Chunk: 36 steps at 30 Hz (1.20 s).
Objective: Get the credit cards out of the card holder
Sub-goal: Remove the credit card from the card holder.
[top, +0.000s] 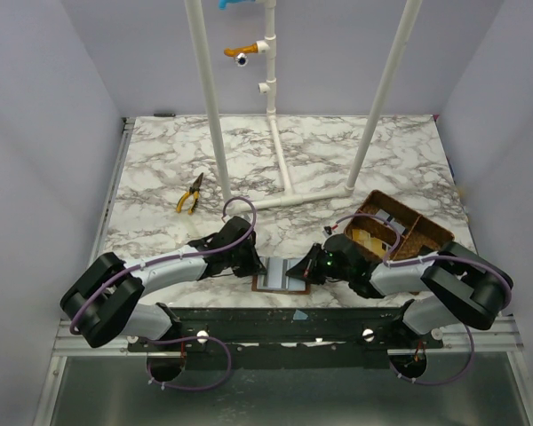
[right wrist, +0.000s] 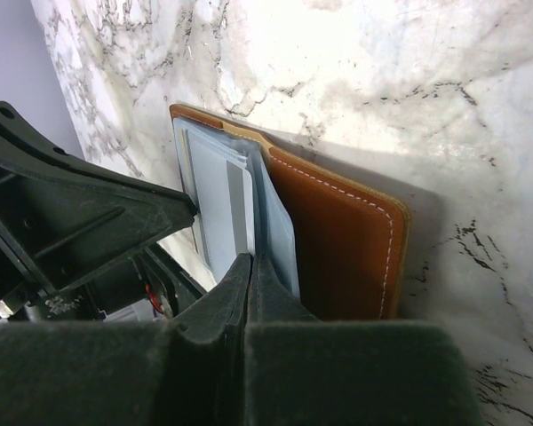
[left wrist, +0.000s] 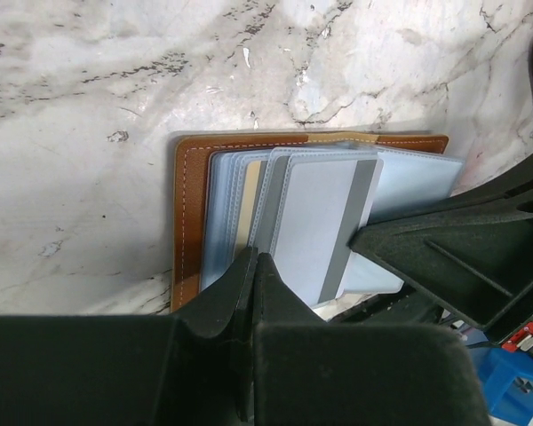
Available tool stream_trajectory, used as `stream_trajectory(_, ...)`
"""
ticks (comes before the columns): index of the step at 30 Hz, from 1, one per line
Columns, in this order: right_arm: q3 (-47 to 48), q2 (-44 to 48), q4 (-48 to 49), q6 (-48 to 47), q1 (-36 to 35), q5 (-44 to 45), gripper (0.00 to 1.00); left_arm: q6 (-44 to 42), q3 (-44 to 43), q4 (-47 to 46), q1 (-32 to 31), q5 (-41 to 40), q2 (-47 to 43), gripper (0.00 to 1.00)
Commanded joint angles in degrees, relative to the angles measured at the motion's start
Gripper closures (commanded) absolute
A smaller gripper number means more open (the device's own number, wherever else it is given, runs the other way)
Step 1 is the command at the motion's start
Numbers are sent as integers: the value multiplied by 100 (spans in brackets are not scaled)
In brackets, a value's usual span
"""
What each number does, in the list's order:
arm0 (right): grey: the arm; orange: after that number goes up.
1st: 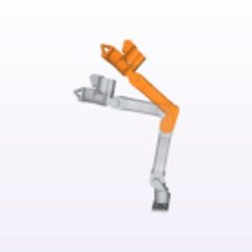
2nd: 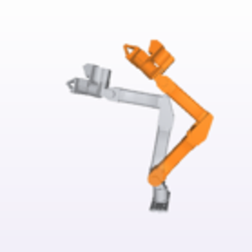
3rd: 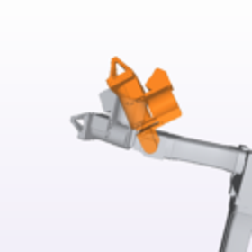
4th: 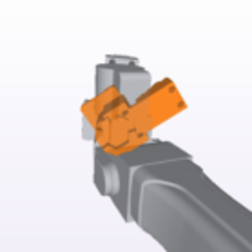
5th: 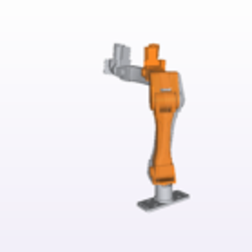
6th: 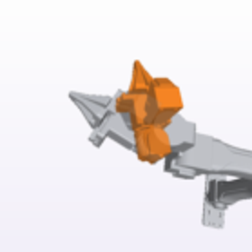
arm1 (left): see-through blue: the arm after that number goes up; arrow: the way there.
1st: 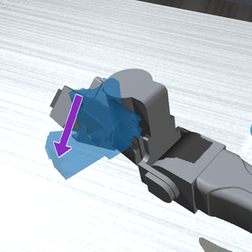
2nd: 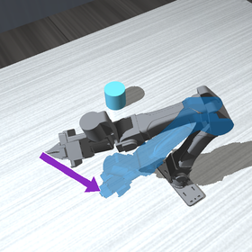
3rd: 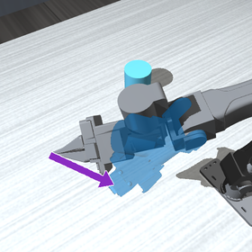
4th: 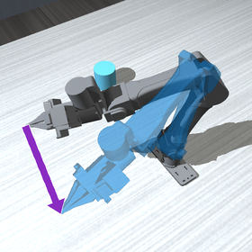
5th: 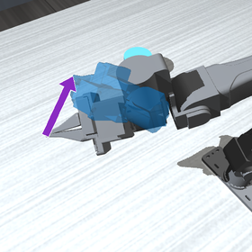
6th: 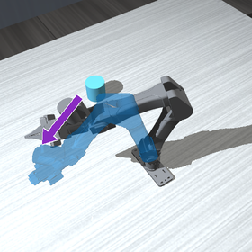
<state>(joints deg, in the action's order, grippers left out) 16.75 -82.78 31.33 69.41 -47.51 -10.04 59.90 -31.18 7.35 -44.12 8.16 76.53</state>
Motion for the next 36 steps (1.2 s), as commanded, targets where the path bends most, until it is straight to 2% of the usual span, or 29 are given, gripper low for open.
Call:
stream_trajectory(1,-76,71,-162,-120,48,189,99,-130,238,596,70,-340,106,100)
stream_trajectory(36,-559,921,-905,-216,147,676,99,-92,277,618,104,-333,89,100)
